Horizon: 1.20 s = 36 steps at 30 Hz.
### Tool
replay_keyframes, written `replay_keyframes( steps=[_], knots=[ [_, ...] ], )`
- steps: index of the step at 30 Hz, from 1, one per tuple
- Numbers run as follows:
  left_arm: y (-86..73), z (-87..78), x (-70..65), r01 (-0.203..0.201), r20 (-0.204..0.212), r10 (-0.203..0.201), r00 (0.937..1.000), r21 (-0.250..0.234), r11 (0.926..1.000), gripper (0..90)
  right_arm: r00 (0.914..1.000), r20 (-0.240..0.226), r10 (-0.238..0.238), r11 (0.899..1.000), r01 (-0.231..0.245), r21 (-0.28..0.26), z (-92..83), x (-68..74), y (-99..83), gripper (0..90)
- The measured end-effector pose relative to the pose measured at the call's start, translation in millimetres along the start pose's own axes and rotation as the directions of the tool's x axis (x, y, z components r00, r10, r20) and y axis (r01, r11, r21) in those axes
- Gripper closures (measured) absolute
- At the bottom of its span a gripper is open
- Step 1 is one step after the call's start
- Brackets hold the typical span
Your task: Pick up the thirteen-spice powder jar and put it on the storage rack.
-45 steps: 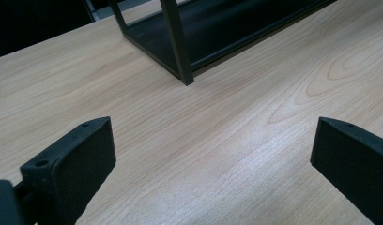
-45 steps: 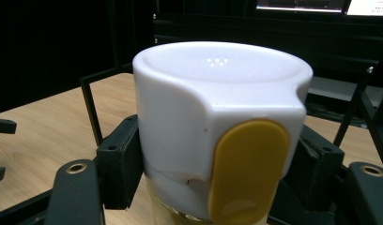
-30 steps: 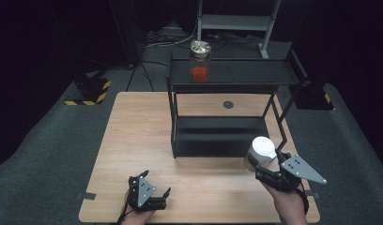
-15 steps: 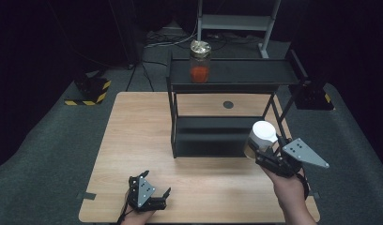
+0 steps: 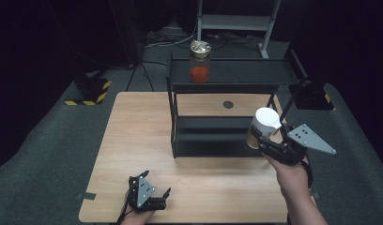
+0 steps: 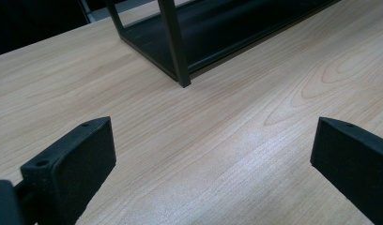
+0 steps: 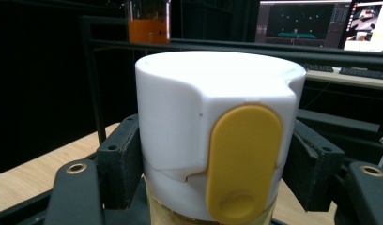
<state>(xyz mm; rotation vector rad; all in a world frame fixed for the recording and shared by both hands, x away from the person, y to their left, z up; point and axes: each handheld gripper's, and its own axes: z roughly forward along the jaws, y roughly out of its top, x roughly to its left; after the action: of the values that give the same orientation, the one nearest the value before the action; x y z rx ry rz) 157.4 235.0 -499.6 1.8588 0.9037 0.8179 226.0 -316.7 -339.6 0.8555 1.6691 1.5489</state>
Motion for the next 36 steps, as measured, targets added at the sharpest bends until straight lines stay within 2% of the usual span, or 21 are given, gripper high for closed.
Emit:
replay_keyframes(
  steps=[17, 36],
  knots=[
    [-2.0, -0.7, 1.7, 0.009, 0.007, -0.009, 0.9999, -0.011, 0.9999, 0.5, 0.9993, 0.030, -0.024, 0.999, 0.025, -0.045, 5.5, -2.3, 32.3, 29.8],
    [-3.1, -1.1, 6.4, 0.015, 0.028, -0.014, 0.9995, -0.016, 0.9998, 0.5, 0.9971, 0.067, -0.038, 0.995, 0.044, -0.092, 22.2, -9.2, 74.0, 29.9]
  ],
)
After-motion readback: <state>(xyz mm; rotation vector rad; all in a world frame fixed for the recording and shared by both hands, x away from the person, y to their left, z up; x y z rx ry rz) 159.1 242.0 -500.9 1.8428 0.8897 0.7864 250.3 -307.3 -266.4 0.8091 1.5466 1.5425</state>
